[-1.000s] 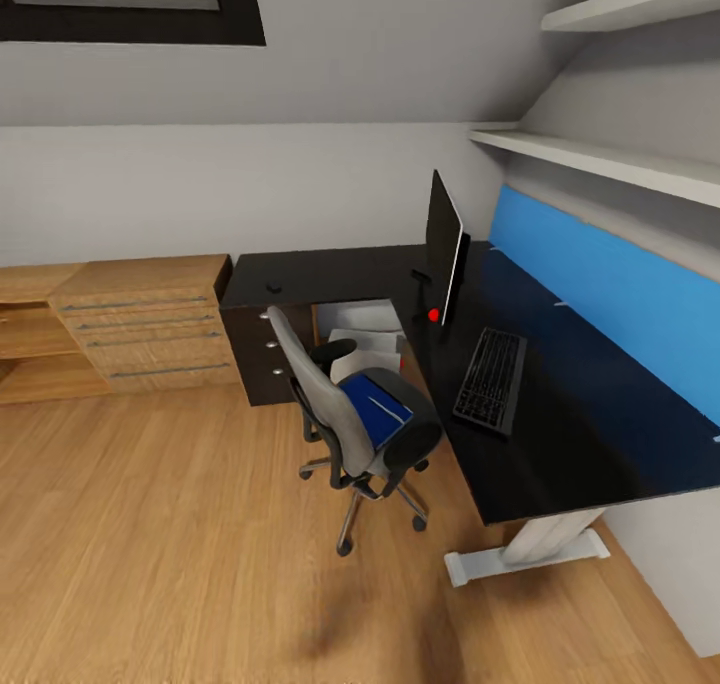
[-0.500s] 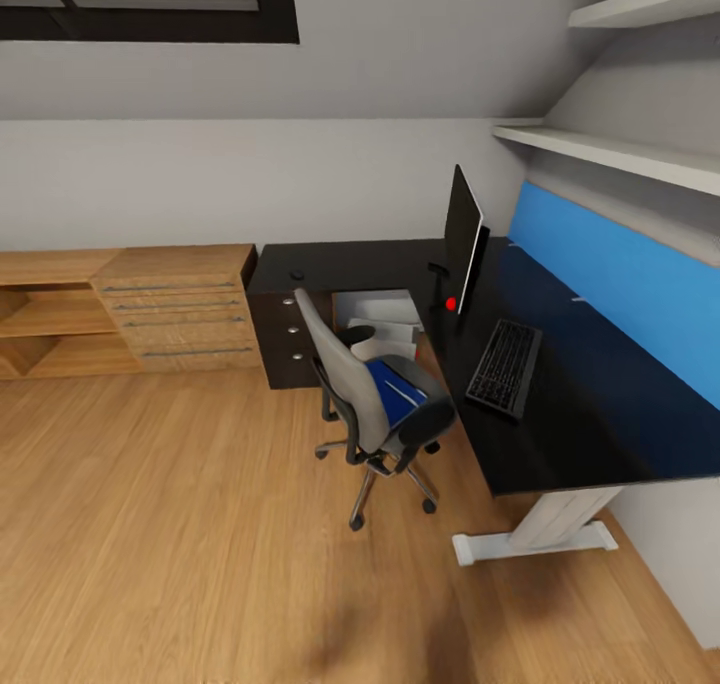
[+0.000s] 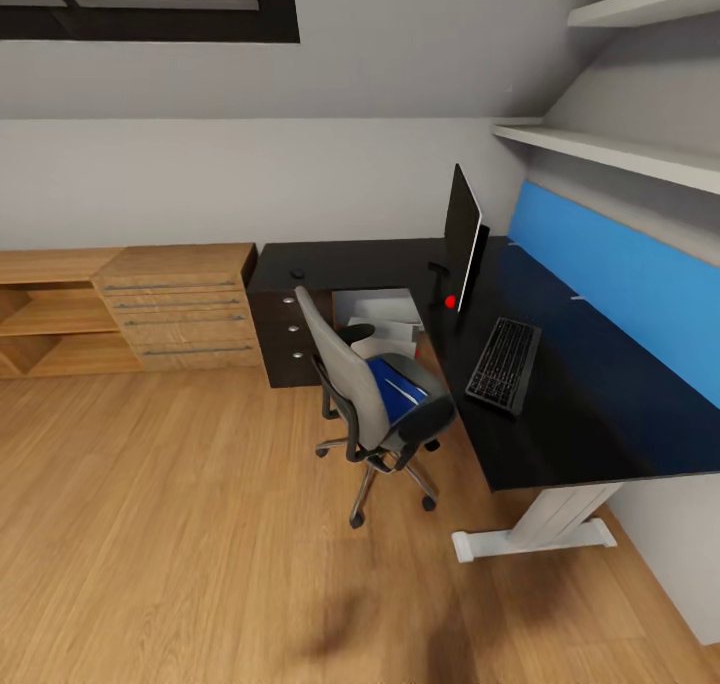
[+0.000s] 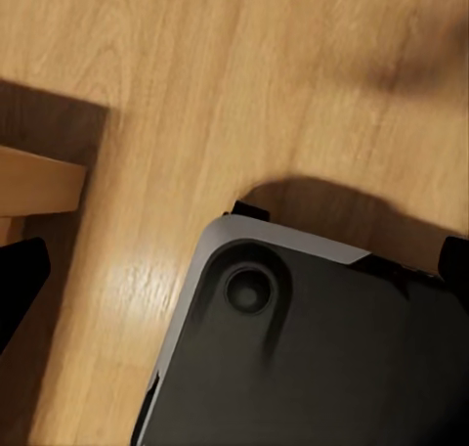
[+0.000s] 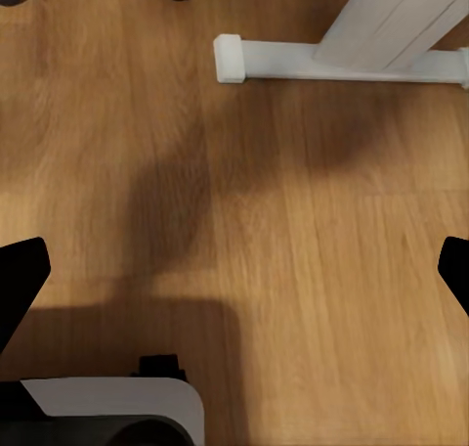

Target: In the bedroom, organize the workspace by keeping the computer under the desk, ensuring the monitor is on the desk, placing the keyboard on the desk next to the monitor, placing the mouse on the desk next to the keyboard, moving the folder from the swivel chair onto the desk next to the mouse, stacking the notebook on top of the folder with the pen on top of the notebook, and positioning the swivel chair next to the desk.

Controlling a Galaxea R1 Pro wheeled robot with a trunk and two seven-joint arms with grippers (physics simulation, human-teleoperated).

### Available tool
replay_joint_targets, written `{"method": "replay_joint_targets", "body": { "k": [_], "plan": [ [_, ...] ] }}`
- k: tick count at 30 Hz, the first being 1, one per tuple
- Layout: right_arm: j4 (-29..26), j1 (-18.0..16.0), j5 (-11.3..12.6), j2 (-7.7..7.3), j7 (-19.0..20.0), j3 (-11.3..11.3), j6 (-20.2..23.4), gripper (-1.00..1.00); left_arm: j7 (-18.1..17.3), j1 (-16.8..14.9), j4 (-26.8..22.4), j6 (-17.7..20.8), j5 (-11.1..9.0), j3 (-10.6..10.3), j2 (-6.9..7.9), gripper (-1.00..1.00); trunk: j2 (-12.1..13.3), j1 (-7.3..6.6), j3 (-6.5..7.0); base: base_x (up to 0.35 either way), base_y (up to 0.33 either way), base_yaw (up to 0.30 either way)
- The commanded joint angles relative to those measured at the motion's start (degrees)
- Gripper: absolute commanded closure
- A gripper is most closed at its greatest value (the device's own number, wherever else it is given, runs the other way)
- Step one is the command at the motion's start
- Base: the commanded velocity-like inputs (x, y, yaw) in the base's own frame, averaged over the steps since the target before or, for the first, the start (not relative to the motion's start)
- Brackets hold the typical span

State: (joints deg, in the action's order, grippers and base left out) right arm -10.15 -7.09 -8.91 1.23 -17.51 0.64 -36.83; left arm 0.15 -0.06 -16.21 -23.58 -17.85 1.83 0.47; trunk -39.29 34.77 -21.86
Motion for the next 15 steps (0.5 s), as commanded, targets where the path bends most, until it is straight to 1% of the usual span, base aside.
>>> {"method": "replay_joint_targets", "body": {
  "k": [1,15],
  "plan": [
    [0.04,-0.03,-0.58,0.01,-0.6,0.06,0.01,-1.0,0.02,-0.01,-0.03,-0.05,0.14,0.16,-0.02,-1.0,-0.47,0.24,-0.25,0.0,0.0,0.0],
    [0.04,-0.03,-0.58,0.0,-0.42,0.06,0.01,-1.0,-0.05,-0.02,-0.06,0.58,0.34,0.02,0.05,-1.0,-6.08,3.31,-2.76,0.0,0.0,0.0]
  ]
}}
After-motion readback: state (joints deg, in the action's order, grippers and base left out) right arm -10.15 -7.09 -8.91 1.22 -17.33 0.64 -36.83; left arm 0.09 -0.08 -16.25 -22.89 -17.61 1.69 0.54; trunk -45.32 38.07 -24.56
